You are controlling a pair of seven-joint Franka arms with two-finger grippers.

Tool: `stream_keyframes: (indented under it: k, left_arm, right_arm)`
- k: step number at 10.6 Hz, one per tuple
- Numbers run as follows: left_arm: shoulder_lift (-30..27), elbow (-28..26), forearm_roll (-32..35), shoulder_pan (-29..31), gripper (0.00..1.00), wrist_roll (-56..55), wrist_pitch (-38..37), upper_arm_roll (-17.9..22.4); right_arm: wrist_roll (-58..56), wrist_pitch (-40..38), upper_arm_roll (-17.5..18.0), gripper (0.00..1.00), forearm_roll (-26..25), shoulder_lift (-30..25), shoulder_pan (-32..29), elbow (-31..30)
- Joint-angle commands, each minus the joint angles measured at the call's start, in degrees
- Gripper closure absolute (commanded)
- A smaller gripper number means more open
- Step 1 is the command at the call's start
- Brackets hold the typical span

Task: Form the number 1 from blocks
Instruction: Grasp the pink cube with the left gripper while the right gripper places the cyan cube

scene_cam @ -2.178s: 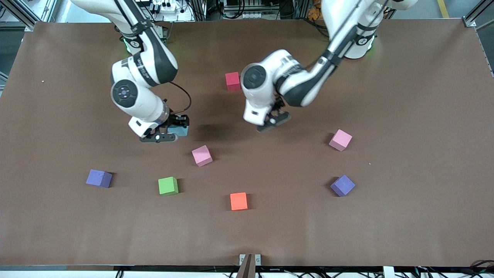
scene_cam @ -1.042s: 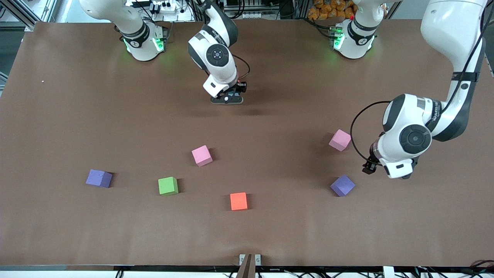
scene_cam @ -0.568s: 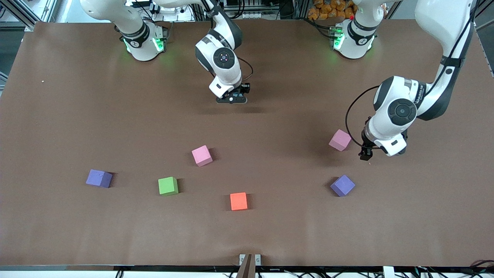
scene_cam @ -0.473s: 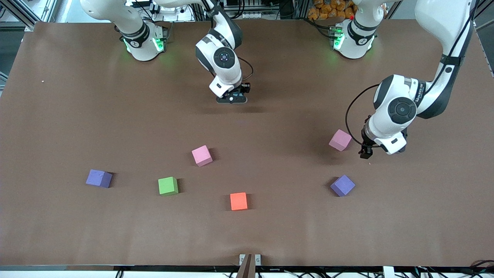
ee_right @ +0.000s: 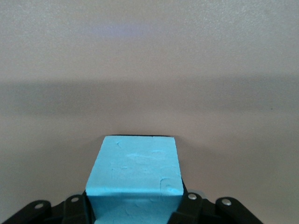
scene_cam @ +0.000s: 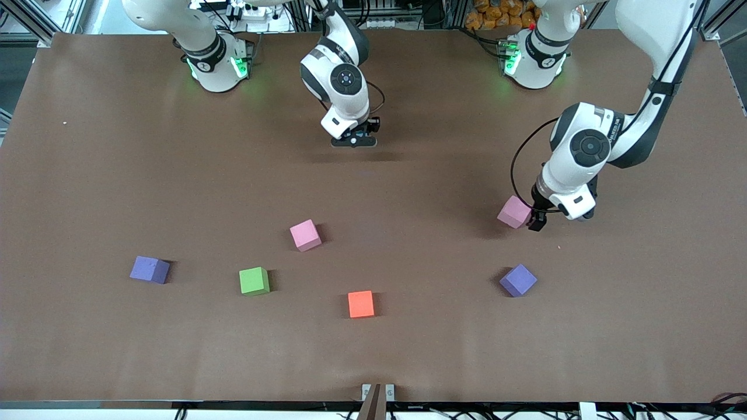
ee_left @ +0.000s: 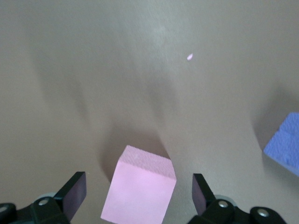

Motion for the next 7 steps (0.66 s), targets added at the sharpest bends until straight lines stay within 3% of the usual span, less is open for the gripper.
stream_keyframes:
  k: [1,5,7]
  left_arm:
    - [-2.07,-3.01,1.76,0.78,0.0,1.25,3.65,-0.71]
    - [-1.19,-2.83,4.48,0.6,0.0,1.34,6.38,-0.71]
    - [1.35,-2.48,8.08,0.43,0.0,5.0,6.38,-0.8]
  right_arm:
    - [0.56,0.44,-0.38,0.52,0.89,-0.81,-0.03,-1.74]
    - [0.56,0.44,-0.38,0.49,0.54,-0.9,-0.73,-2.36]
    - [0.56,0.44,-0.38,0.37,0.54,-0.9,-0.73,-2.53]
